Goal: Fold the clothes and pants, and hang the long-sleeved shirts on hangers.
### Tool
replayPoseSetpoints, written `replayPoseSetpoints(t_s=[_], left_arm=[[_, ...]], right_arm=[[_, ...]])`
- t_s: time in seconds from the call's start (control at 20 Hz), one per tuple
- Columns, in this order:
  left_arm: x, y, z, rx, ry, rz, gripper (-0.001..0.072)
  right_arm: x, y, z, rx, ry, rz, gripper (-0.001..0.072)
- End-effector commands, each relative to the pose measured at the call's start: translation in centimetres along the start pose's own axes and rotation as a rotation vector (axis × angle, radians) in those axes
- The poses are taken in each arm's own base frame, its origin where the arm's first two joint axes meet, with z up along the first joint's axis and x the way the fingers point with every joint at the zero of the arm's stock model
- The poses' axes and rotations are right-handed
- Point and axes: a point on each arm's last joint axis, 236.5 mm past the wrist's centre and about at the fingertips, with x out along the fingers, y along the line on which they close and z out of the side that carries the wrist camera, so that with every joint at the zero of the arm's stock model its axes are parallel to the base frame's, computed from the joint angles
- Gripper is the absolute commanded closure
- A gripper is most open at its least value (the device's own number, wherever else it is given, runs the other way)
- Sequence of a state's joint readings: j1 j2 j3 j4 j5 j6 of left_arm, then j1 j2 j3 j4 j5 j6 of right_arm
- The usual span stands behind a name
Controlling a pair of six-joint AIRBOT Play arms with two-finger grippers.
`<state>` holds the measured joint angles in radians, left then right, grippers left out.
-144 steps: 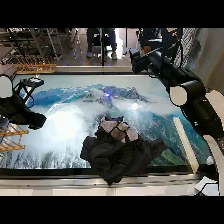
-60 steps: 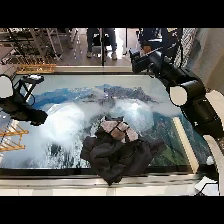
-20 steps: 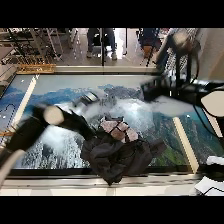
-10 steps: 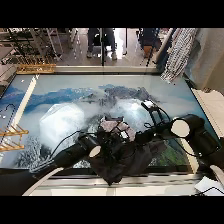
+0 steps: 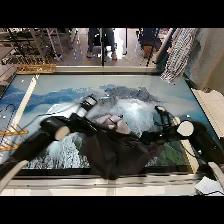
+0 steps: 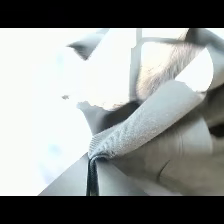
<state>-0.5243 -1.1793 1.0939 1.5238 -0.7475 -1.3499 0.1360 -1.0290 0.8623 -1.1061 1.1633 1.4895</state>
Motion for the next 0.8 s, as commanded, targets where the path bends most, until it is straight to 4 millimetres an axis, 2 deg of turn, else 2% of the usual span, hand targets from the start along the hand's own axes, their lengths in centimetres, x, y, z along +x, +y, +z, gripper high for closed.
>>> replayPoseSetpoints(t_s=[0.0, 0.1, 0.2, 0.25, 0.4, 0.45, 0.55, 0.6, 0.7, 0.75], left_arm=[[-2.2, 2.0, 1.1, -0.120, -0.074, -0.050, 0.0695], [-2.2, 1.3, 1.2, -0.111, -0.078, -0.081, 0.0695], [-2.2, 1.0, 1.0, -0.110, -0.067, -0.090, 0.0696], [-2.2, 0.9, 0.8, -0.109, -0.061, -0.093, 0.0695], [-2.2, 0.9, 0.7, -0.109, -0.057, -0.095, 0.0695], [-2.2, 0.9, 0.7, -0.109, -0.056, -0.095, 0.0695], [-2.2, 0.9, 0.8, -0.109, -0.057, -0.094, 0.0695], [-2.2, 1.0, 0.7, -0.106, -0.056, -0.090, 0.0695], [-2.3, 1.3, 1.2, -0.083, -0.077, -0.079, 0.0695], [-2.7, 1.8, 2.4, -0.071, -0.116, -0.062, 0.0695]], right_arm=[[4.3, 4.8, -2.4, 0.083, 0.054, 0.214, 0.0129], [7.0, 6.3, -1.9, 0.140, 0.036, 0.224, 0.0129], [8.5, 7.6, -0.5, 0.230, 0.009, 0.279, 0.0146], [9.2, 7.5, -0.6, 0.256, 0.026, 0.280, 0.0150], [10.7, 6.4, -0.7, 0.334, 0.047, 0.242, 0.0225], [10.8, 6.1, -0.1, 0.342, 0.022, 0.237, 0.0312], [10.5, 5.7, 1.6, 0.346, -0.036, 0.229, 0.0576], [10.3, 5.7, 2.1, 0.325, -0.052, 0.220, 0.0657], [9.2, 6.1, 3.4, 0.249, -0.072, 0.203, 0.0686], [8.1, 6.6, 4.6, 0.183, -0.086, 0.188, 0.0686]])
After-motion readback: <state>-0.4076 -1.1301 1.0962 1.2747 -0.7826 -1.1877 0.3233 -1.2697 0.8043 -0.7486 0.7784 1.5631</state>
